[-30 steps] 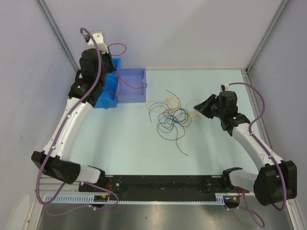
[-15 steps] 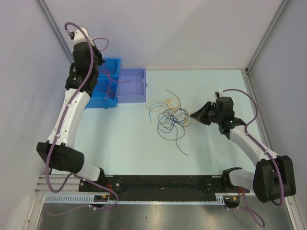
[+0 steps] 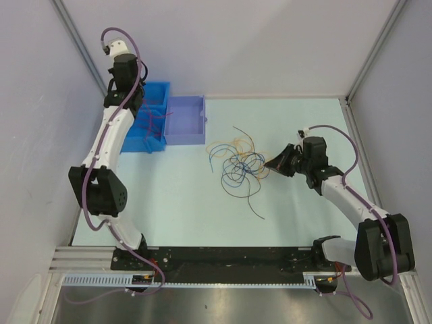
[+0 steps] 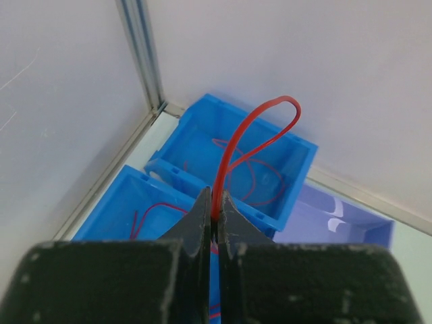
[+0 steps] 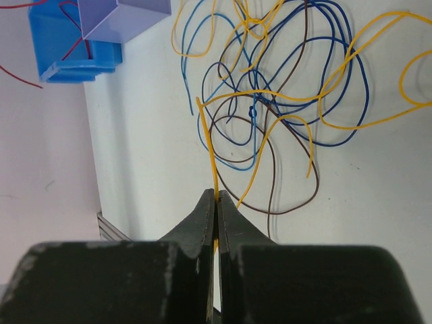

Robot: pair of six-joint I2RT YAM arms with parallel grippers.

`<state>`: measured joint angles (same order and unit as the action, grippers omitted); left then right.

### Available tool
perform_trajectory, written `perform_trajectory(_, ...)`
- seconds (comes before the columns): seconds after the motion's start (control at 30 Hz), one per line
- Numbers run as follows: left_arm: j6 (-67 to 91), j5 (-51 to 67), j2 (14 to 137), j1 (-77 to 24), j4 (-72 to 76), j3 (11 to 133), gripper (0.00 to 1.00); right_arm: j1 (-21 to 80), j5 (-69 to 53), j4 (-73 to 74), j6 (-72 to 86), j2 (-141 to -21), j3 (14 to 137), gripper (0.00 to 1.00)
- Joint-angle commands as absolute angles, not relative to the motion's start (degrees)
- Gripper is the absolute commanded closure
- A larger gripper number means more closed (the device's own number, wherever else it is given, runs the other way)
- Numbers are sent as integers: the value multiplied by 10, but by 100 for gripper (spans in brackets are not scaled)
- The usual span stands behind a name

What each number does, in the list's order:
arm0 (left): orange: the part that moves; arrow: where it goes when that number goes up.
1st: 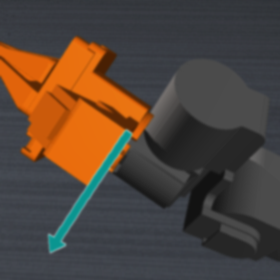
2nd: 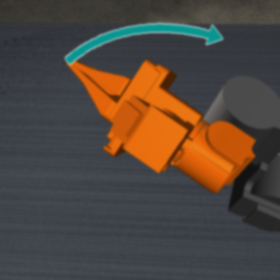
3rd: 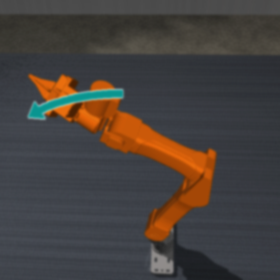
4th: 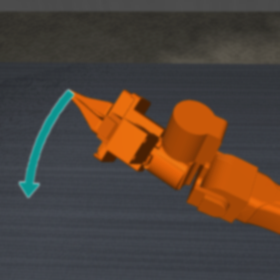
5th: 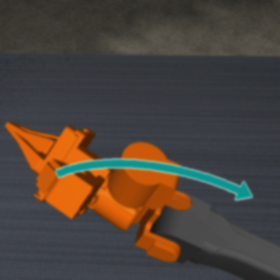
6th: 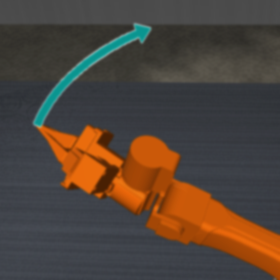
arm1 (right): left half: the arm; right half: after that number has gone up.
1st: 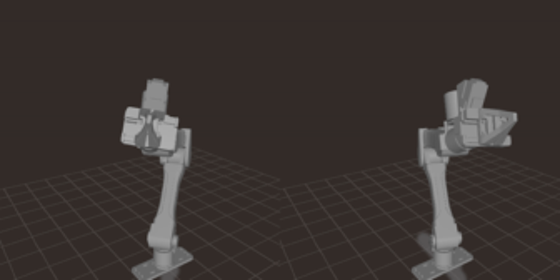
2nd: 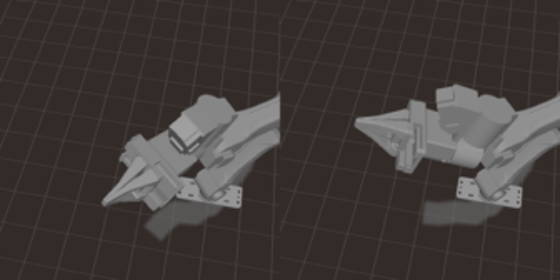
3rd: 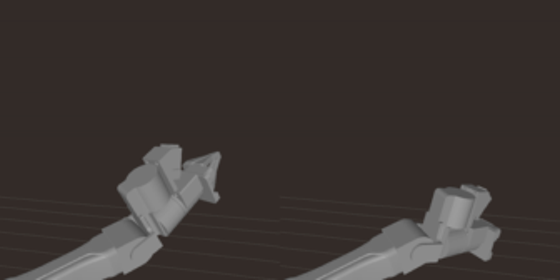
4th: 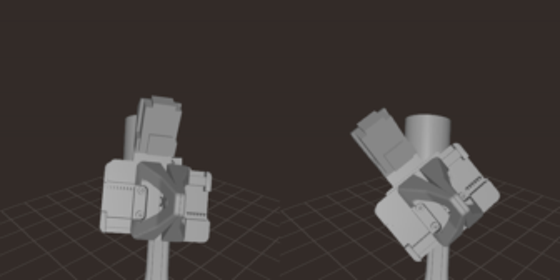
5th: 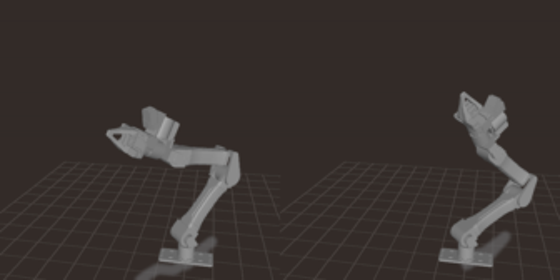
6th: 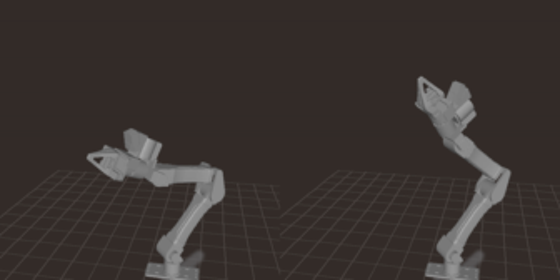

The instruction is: Untangle the cables

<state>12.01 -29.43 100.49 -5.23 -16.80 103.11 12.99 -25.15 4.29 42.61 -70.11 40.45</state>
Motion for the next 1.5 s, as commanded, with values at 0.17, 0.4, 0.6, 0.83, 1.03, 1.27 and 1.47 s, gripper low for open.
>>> perform_trajectory(0.17,105,-301,1059,-16,-105,1049,100,129,-277,13,407,-722,398,100)
perform_trajectory(0.4,83,-321,1116,-7,-121,1135,100,129,-274,13,403,-729,398,100)
perform_trajectory(0.6,58,-329,1171,-5,-143,1230,100,129,-277,7,403,-742,398,100)
perform_trajectory(0.83,45,-322,1198,-2,-151,1277,100,129,-277,4,402,-755,398,100)
perform_trajectory(1.03,72,-339,1148,-2,-89,1114,100,128,-280,4,401,-768,398,100)
perform_trajectory(1.27,149,-352,1056,16,26,888,100,129,-286,-12,401,-768,395,100)
perform_trajectory(1.47,161,-376,1022,16,73,810,100,129,-283,-5,395,-760,392,100)
